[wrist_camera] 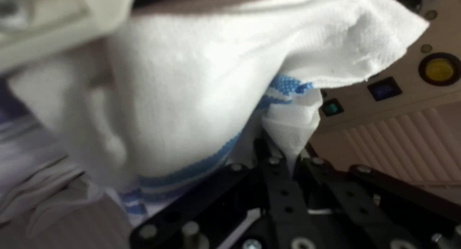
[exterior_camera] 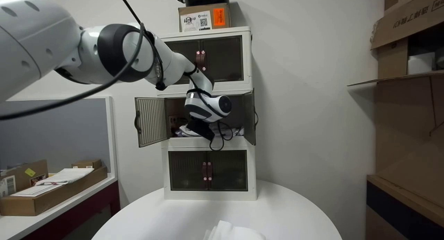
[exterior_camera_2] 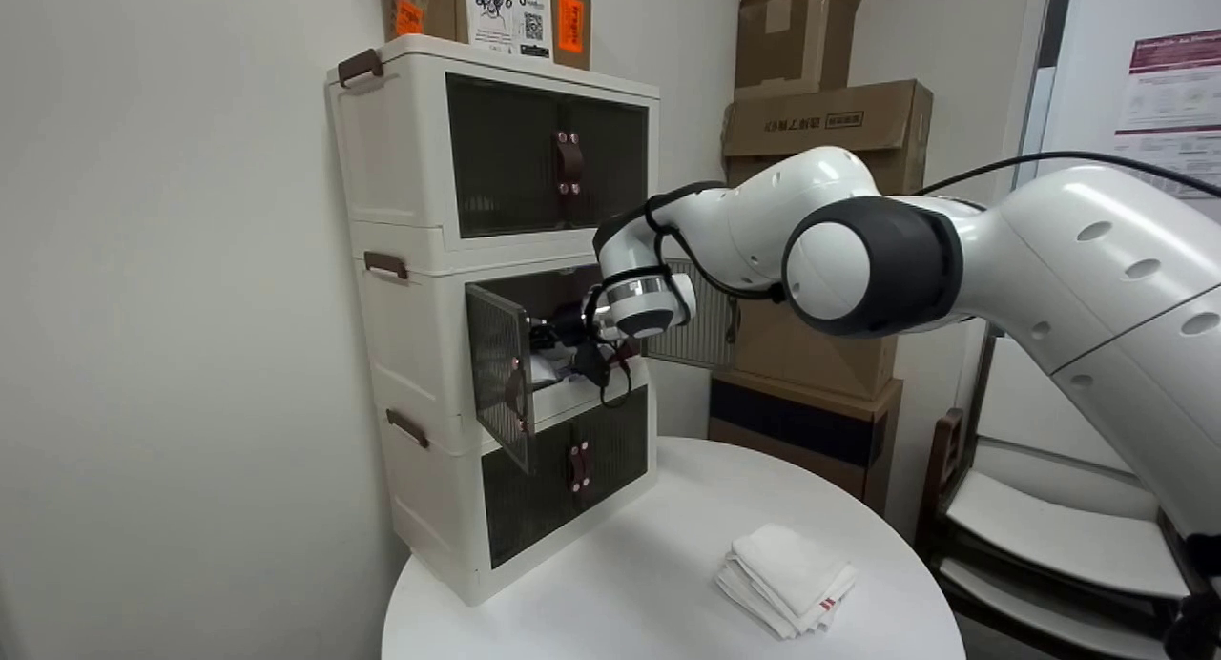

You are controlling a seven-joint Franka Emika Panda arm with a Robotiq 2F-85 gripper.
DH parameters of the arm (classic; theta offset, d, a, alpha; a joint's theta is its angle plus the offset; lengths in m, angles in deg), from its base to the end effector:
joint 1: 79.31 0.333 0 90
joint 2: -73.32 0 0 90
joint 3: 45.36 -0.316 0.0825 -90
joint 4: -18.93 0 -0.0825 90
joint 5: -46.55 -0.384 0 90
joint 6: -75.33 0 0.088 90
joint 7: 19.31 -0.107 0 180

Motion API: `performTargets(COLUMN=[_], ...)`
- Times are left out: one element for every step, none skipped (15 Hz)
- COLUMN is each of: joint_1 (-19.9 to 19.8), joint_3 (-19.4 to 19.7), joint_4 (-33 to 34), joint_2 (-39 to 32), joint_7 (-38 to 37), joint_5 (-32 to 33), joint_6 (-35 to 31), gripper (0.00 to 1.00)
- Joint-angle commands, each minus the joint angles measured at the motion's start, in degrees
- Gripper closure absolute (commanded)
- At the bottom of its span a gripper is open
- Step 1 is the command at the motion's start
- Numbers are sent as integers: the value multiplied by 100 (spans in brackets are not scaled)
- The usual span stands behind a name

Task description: Put the white and blue towel inside the open cabinet

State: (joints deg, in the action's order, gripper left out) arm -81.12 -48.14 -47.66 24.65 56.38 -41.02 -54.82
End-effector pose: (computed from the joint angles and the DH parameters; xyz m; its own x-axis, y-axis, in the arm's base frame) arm 0.7970 0.0254 0.3328 0.5865 -0.1470 0.7965 0.5763 -0.6153 -0.5379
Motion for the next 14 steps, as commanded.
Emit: performTargets(joint_1=[86, -17, -14, -18, -21, -27, -72, -100, -141, -191, -253, -310, -357, -403], joint_3=[-14, -106, -116, -122, -123, -92, -93, -89, -96, -108, -123, -127, -111, -85], joint_4=[695, 196, 228, 221, 221, 167, 66, 3, -98, -155, -253, -358, -470, -599], joint_2=[-446, -142, -171, -171, -171, -123, -38, 20, 109, 171, 267, 366, 470, 589], joint_7=[-196, -33, -35, -35, -35, -69, -45, 30, 101, 150, 214, 254, 273, 247], joint_5=[235, 151, 165, 163, 162, 236, 271, 311, 318, 332, 315, 300, 310, 337], joint_6=[-235, -165, -179, -178, -178, -119, -34, 9, 15, 62, 103, 171, 244, 338], gripper=[66, 64, 83, 76, 68, 39, 39, 38, 32, 24, 17, 8, 2, 0])
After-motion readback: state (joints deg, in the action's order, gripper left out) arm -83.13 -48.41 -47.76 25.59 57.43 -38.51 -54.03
